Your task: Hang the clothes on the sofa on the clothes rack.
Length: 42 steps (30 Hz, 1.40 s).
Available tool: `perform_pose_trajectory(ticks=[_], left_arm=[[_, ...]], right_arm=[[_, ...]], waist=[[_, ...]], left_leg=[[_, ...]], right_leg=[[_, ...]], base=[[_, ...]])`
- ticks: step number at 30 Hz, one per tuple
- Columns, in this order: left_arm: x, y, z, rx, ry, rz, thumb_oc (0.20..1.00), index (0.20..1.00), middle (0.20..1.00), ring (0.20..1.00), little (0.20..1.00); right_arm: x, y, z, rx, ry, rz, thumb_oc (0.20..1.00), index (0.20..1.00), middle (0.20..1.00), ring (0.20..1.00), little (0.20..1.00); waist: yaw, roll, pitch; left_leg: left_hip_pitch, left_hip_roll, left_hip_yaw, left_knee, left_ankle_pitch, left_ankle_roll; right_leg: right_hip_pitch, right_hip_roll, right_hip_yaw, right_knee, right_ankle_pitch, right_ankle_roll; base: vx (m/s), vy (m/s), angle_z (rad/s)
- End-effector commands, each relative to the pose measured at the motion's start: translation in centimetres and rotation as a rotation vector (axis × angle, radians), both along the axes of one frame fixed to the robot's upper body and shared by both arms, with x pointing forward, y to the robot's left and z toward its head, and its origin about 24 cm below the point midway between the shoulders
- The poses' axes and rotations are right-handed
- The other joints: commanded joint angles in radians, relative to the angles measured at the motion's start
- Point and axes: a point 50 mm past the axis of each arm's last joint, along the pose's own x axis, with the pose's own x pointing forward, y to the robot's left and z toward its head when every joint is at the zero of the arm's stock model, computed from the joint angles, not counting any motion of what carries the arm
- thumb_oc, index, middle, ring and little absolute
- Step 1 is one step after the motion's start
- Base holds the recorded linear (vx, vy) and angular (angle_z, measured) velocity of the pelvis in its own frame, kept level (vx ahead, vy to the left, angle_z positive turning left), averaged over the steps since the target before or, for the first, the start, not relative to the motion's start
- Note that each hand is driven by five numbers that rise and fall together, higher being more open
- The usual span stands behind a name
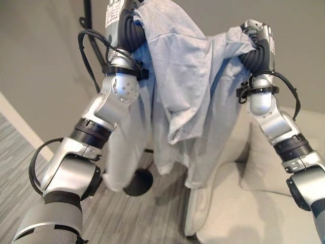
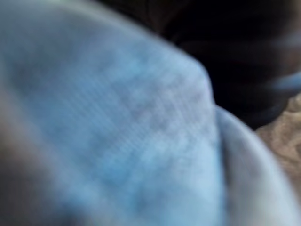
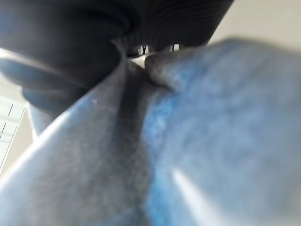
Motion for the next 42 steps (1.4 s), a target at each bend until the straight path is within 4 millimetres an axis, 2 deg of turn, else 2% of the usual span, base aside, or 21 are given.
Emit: perform_pose_trajectory(ticks=[1,5,6,7,10,11,12,13,14,16,17,19,20,23,24,25,27,29,31,34,42], left_arm=[[0.3,-0.3,1.5,0.015,-0.049,0.011,0.200,0.200,0.200,0.200,0.200],[0.1,0.1,1.9,0.012,-0.069,0.020,0.200,0.200,0.200,0.200,0.200],[0.0,0.3,1.9,-0.003,-0.068,0.023,0.200,0.200,0.200,0.200,0.200],[0.0,0.3,1.8,-0.003,-0.067,0.023,0.200,0.200,0.200,0.200,0.200],[0.1,0.2,0.5,-0.026,-0.042,0.007,0.200,0.200,0.200,0.200,0.200],[0.2,0.0,0.0,-0.032,-0.027,-0.002,0.200,0.200,0.200,0.200,0.200],[0.4,-0.5,-0.6,-0.045,0.004,-0.027,0.200,0.200,0.200,0.200,0.200],[0.4,-0.5,-0.6,-0.045,0.004,-0.027,0.200,0.200,0.200,0.200,0.200],[0.3,-0.5,-1.1,-0.053,0.023,-0.041,0.200,0.200,0.200,0.200,0.200],[0.3,0.0,-1.7,-0.044,0.040,-0.024,0.200,0.200,0.200,0.200,0.200],[0.2,0.4,-1.9,-0.037,0.040,-0.008,0.200,0.200,0.200,0.200,0.200],[-0.4,0.9,-2.1,-0.021,0.026,0.004,0.200,0.200,0.200,0.200,0.200],[-0.5,1.1,-2.0,-0.013,0.014,0.012,0.200,0.200,0.200,0.200,0.200],[-0.6,1.1,-1.8,0.009,0.010,0.017,0.200,0.200,0.200,0.200,0.200],[-0.6,1.1,-1.7,0.009,0.009,0.016,0.200,0.200,0.200,0.200,0.200],[-0.5,0.8,-1.5,0.010,0.007,0.009,0.200,0.200,0.200,0.200,0.200],[-0.4,0.1,-1.3,0.015,0.003,-0.010,0.200,0.200,0.200,0.200,0.200],[-0.3,-0.1,-1.3,0.018,0.007,-0.015,0.200,0.200,0.200,0.200,0.200],[0.0,-0.1,-1.2,0.025,0.016,-0.005,0.200,0.200,0.200,0.200,0.200],[0.0,-0.1,-1.0,0.029,0.015,0.000,0.200,0.200,0.200,0.200,0.200],[0.2,0.0,-0.7,0.015,0.014,0.005,0.200,0.200,0.200,0.200,0.200]], right_arm=[[-0.1,-1.5,2.7,0.031,-0.085,-0.047,0.200,0.200,0.200,0.200,0.200],[-0.2,-2.0,3.6,0.032,-0.119,-0.064,0.200,0.200,0.200,0.200,0.200],[-0.4,-2.3,3.6,0.041,-0.128,-0.069,0.200,0.200,0.200,0.200,0.200],[-0.4,-2.3,3.6,0.042,-0.127,-0.069,0.200,0.200,0.200,0.200,0.200],[-0.5,-2.8,2.4,0.041,-0.107,-0.085,0.200,0.200,0.200,0.200,0.200],[-0.4,-3.2,2.0,0.036,-0.094,-0.096,0.200,0.200,0.200,0.200,0.200],[-0.4,-3.8,1.1,0.031,-0.064,-0.120,0.200,0.200,0.200,0.200,0.200],[-0.4,-3.8,1.1,0.031,-0.064,-0.120,0.200,0.200,0.200,0.200,0.200],[-0.4,-4.0,0.2,0.033,-0.033,-0.131,0.200,0.200,0.200,0.200,0.200],[-0.4,-3.3,-0.9,0.072,-0.002,-0.108,0.200,0.200,0.200,0.200,0.200],[-0.4,-3.0,-1.3,0.088,0.009,-0.098,0.200,0.200,0.200,0.200,0.200],[-0.3,-2.0,-1.6,0.102,0.016,-0.066,0.200,0.200,0.200,0.200,0.200],[-0.3,-2.1,-1.6,0.100,0.019,-0.070,0.200,0.200,0.200,0.200,0.200],[-0.4,-2.1,-1.0,0.096,0.007,-0.059,0.200,0.200,0.200,0.200,0.200],[-0.4,-2.1,-0.9,0.097,0.006,-0.059,0.200,0.200,0.200,0.200,0.200],[-0.4,-2.0,-0.4,0.091,-0.005,-0.051,0.200,0.200,0.200,0.200,0.200],[-0.5,-2.5,0.1,0.080,-0.024,-0.069,0.200,0.200,0.200,0.200,0.200],[-0.5,-2.8,0.3,0.071,-0.032,-0.080,0.200,0.200,0.200,0.200,0.200],[-0.4,-3.1,0.6,0.056,-0.031,-0.094,0.200,0.200,0.200,0.200,0.200],[-0.4,-3.0,0.8,0.053,-0.034,-0.092,0.200,0.200,0.200,0.200,0.200],[-0.3,-2.7,1.3,0.041,-0.038,-0.078,0.200,0.200,0.200,0.200,0.200]], waist=[[0.027,0.004,-0.036],[0.021,-0.007,-0.026],[0.015,-0.018,-0.019],[0.018,-0.019,-0.020],[0.021,-0.023,-0.016],[0.023,-0.012,-0.017],[0.014,0.021,-0.046],[0.014,0.021,-0.046],[0.010,0.026,-0.062],[0.014,0.016,-0.067],[0.021,0.014,-0.064],[0.043,0.018,-0.053],[0.049,0.016,-0.053],[0.050,-0.003,-0.049],[0.051,-0.002,-0.050],[0.056,-0.009,-0.054],[0.061,-0.016,-0.061],[0.056,-0.012,-0.062],[0.043,-0.003,-0.076],[0.037,0.001,-0.080],[0.034,0.005,-0.094]], left_leg=[[-0.068,0.115,0.064,0.002,0.008,-0.093],[-0.113,0.185,0.080,-0.037,0.041,-0.112],[-0.146,0.229,0.081,-0.058,0.056,-0.116],[-0.141,0.230,0.084,-0.063,0.057,-0.118],[-0.146,0.297,0.067,-0.115,0.077,-0.125],[-0.124,0.310,0.048,-0.121,0.083,-0.135],[-0.064,0.322,0.024,-0.147,0.096,-0.173],[-0.064,0.322,0.024,-0.147,0.096,-0.173],[-0.036,0.294,0.029,-0.147,0.097,-0.177],[0.003,0.240,0.061,-0.143,0.071,-0.155],[0.030,0.219,0.076,-0.139,0.048,-0.141],[0.054,0.183,0.083,-0.107,0.011,-0.119],[0.055,0.176,0.083,-0.094,0.003,-0.114],[0.026,0.158,0.080,-0.050,-0.007,-0.092],[0.022,0.160,0.081,-0.045,-0.011,-0.093],[-0.002,0.144,0.081,-0.036,-0.003,-0.084],[-0.017,0.127,0.081,-0.039,0.011,-0.082],[-0.010,0.128,0.078,-0.047,0.016,-0.085],[0.018,0.137,0.087,-0.082,0.019,-0.096],[0.024,0.141,0.087,-0.095,0.022,-0.096],[0.026,0.163,0.088,-0.137,0.045,-0.105]], right_leg=[[-0.075,0.023,-0.017,0.017,-0.020,0.056],[-0.081,-0.001,0.014,0.023,-0.013,0.067],[-0.077,-0.018,0.033,0.033,-0.020,0.075],[-0.079,-0.018,0.037,0.039,-0.025,0.075],[-0.058,-0.042,0.058,0.064,-0.053,0.091],[-0.052,-0.047,0.066,0.074,-0.057,0.094],[-0.051,-0.081,0.060,0.074,-0.039,0.118],[-0.051,-0.081,0.060,0.074,-0.039,0.118],[-0.072,-0.136,0.069,0.081,0.011,0.138],[-0.092,-0.193,0.072,0.079,0.084,0.155],[-0.094,-0.212,0.071,0.077,0.098,0.157],[-0.094,-0.243,0.017,0.076,0.114,0.153],[-0.089,-0.239,0.004,0.076,0.104,0.147],[-0.078,-0.174,0.027,0.094,0.047,0.107],[-0.082,-0.173,0.028,0.100,0.042,0.106],[-0.080,-0.107,0.029,0.106,0.002,0.082],[-0.076,-0.045,0.031,0.081,-0.027,0.066],[-0.084,-0.033,0.041,0.076,-0.021,0.064],[-0.065,-0.031,0.018,0.027,0.010,0.076],[-0.064,-0.031,0.016,0.018,0.021,0.082],[-0.061,-0.026,0.005,0.017,-0.007,0.094]], base=[[-0.07,0.128,0.19],[-0.02,0.242,0.08],[0.04,0.292,0.02],[0.06,0.360,0.13],[0.07,0.357,0.00],[0.05,0.784,-0.35],[0.03,0.639,-0.40],[-0.03,0.885,-0.50],[-0.05,0.618,-0.28],[-0.04,0.640,-0.02],[-0.03,0.447,-0.13],[-0.03,0.374,-0.42],[-0.04,0.285,-0.57],[-0.05,0.210,-0.27],[-0.05,0.139,0.33],[-0.05,0.110,0.40],[-0.03,0.098,0.15],[0.05,0.007,0.47],[0.08,-0.038,0.53],[0.02,-0.047,0.54],[0.01,-0.058,-0.04]])
